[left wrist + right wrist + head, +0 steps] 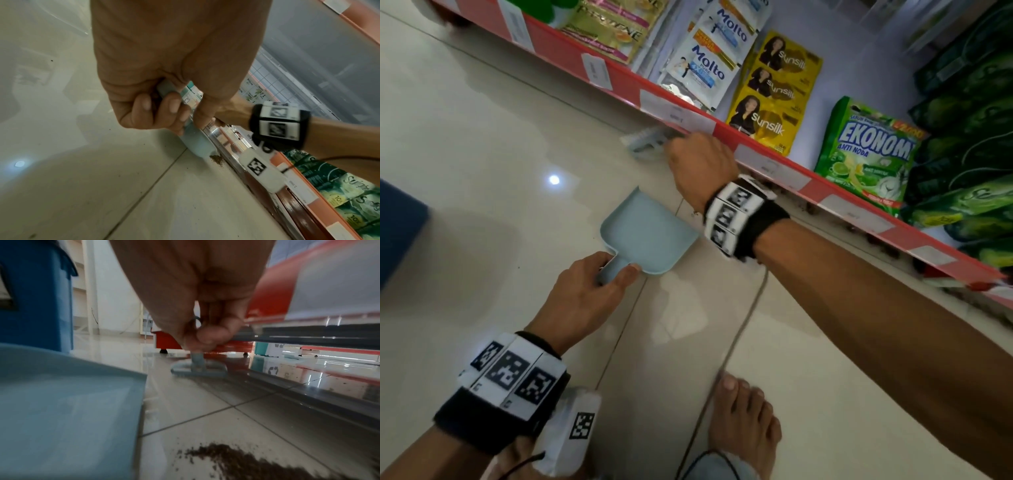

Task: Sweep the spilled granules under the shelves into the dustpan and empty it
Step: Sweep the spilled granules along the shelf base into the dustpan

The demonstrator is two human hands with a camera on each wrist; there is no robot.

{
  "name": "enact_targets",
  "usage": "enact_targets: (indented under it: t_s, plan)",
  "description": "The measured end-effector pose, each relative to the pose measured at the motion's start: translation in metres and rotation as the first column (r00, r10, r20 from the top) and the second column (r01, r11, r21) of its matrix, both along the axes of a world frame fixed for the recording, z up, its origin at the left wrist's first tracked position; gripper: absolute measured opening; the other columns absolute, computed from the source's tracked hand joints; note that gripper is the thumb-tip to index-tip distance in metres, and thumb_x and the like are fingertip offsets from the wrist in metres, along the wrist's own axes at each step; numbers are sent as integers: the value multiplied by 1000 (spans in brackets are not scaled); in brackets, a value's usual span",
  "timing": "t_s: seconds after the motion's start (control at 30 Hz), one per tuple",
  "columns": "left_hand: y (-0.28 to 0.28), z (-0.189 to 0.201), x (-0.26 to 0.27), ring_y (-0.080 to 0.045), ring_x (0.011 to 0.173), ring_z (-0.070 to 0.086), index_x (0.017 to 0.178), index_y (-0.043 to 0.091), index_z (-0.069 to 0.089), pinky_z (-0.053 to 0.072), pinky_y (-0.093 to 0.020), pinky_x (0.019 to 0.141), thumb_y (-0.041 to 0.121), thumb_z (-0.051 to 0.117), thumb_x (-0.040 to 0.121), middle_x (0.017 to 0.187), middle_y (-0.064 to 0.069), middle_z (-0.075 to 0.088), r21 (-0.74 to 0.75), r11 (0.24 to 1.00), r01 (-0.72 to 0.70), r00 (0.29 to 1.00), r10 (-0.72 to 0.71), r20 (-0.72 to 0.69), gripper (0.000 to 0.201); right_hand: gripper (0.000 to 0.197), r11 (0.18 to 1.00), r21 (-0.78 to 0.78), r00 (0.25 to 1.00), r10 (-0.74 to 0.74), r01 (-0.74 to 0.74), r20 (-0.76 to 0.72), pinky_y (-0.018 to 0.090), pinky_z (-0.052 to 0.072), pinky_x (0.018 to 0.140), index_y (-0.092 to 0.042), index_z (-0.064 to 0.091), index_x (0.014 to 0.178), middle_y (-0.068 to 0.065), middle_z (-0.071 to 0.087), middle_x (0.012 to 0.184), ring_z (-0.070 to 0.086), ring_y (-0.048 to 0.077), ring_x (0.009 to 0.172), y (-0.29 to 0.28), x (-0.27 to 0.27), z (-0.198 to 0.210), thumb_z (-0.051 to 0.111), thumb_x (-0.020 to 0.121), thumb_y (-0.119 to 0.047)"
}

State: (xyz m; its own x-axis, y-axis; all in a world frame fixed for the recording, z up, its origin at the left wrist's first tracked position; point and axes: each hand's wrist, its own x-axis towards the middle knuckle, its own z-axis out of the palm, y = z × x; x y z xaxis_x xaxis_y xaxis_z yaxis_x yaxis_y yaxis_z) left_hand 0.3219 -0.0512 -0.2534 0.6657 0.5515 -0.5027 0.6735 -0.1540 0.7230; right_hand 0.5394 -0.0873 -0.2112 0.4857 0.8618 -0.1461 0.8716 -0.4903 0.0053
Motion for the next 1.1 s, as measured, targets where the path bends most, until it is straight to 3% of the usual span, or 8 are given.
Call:
enact_targets:
  t_s: [0.17,0.23,0.4,0.63,0.73,0.83,0.97,1.1]
  plan:
    - [2,-2,-3,-8,52,41,68,17,47,28,-25,51,43,61,93,58,7,45,-16,999,-43,999,43,1,39,25,980,-194,998,-55,48,-35,37,50,78,-6,68,108,17,69,102,64,34,93,-67,12,29,48,99,-19]
    - [2,-3,-2,-8,53,43,69,18,48,29,-25,52,44,61,93,59,7,46,-27,999,-38,999,38,5,37,30,989,-147,998,-25,17,-49,33,47,70,-6,72,102,16,69,92,63,31,83,-69,14,43,46,101,-20]
    - [1,-2,1,-10,52,41,67,20,45,30,-26,52,42,61,94,57,7,44,-36,999,-18,999,19,27,39,36,994,108,986,47,-30,-159,39,55,84,-14,72,110,7,70,96,65,23,86,-7,1,49,42,104,-32]
    - [4,-3,-4,-10,53,44,72,17,50,31,-26,52,44,58,94,59,5,49,6,1000,-1,1000,1,14,36,31,986,110,992,126,-124,-13,30,53,92,-18,62,125,4,67,114,66,22,104,77,-13,5,39,106,-25]
    - [4,-3,-8,-11,53,45,74,14,54,32,-26,51,45,58,94,60,4,50,9,1000,-6,1000,5,5,37,31,989,31,988,147,-145,-44,29,52,86,-12,62,122,8,66,108,66,25,98,56,-7,2,37,106,-20]
    - [3,-3,-8,-9,52,45,71,17,51,31,-26,51,45,58,94,59,6,49,16,1000,-1,1000,1,2,36,30,995,-26,991,90,-93,-102,32,45,68,-10,65,112,7,60,87,63,28,81,6,4,7,37,104,-18]
    - [-2,-4,-5,-5,51,43,65,27,43,30,-24,50,42,60,94,56,11,45,-1,1000,11,1000,-11,24,37,28,985,-159,996,60,-71,-68,34,50,72,-12,67,114,13,70,94,63,31,86,-74,19,22,43,102,-21]
    - [-9,-4,1,-5,51,42,65,25,44,30,-24,50,43,60,94,56,11,45,-7,999,44,999,-44,28,38,29,999,-51,992,0,-6,-125,37,39,64,-11,69,89,11,67,83,59,32,81,-101,26,46,45,101,-23]
